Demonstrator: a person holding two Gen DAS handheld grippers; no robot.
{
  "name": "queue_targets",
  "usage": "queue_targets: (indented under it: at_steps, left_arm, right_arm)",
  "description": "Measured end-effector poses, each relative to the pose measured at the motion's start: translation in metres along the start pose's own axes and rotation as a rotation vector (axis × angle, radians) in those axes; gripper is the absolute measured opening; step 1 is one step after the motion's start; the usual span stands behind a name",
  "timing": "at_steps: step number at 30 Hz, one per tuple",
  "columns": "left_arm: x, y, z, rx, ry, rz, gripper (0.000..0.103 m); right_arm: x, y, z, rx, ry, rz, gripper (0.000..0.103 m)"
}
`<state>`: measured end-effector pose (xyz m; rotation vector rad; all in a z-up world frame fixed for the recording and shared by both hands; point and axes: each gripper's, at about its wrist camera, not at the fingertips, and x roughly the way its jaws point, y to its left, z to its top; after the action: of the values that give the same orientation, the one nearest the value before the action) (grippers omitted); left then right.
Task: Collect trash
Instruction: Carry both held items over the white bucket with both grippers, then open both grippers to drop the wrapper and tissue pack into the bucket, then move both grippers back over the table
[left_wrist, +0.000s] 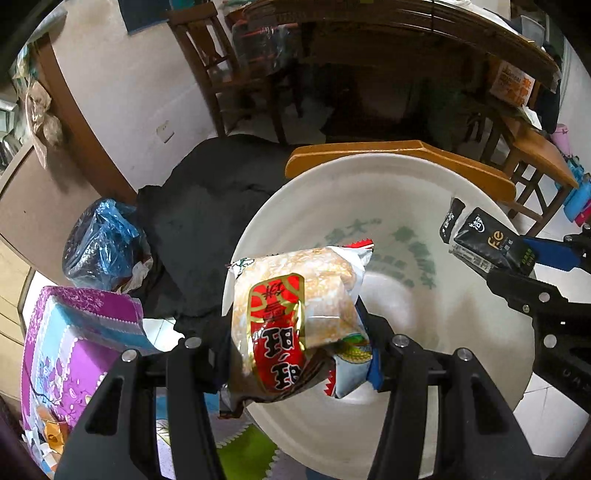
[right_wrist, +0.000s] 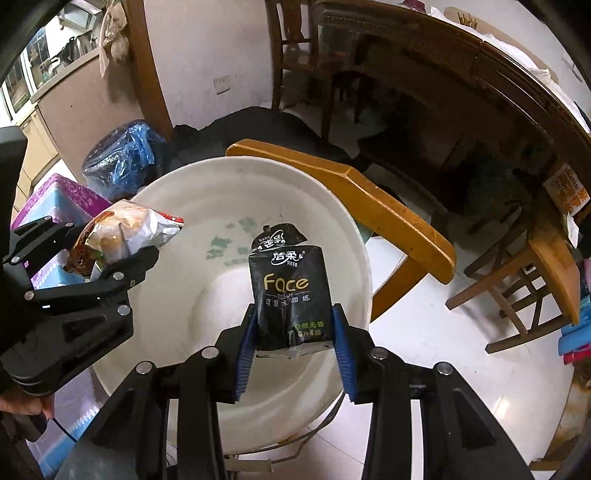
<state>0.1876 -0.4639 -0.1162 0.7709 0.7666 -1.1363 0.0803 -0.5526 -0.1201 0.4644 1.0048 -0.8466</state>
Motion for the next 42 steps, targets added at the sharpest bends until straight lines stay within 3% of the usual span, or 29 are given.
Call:
queue_targets:
  at_steps: [7,26,28,33,37,42]
  left_arm:
    - [-0.001,0.004,0.001,-0.013,-0.016,0.004,0.063]
    - [-0.022,-0.003,-0.001,-0.021,-0.079,0.017,0.064]
    - [-0.035,-0.003,-0.005,-0.043,-0.125,0.042,0.064]
    - [-0.090,0.005,-0.026,-0.185,-0.315,0.116,0.092]
    - [-0.136,0.008,-0.053,-0.260,-0.441,0.179,0.093]
    - [-0.189,0.025,-0.099,-0.380,-0.584,0.213,0.093]
  right_arm:
    - [0.005,0.003,0.003,-0.004,-0.003,-0.019,0.054]
    - [-0.013,-0.011,-0.006,0.026,-0.049,0.000,0.054]
    - [-0.022,-0.014,-0.010,0.048,-0.085,0.024,0.055]
    - [-0.055,-0.023,-0.024,0.111,-0.221,0.075,0.055]
    - [-0.085,-0.028,-0.039,0.167,-0.328,0.122,0.058]
    - [-0.107,-0.013,-0.061,0.153,-0.336,0.259,0.060]
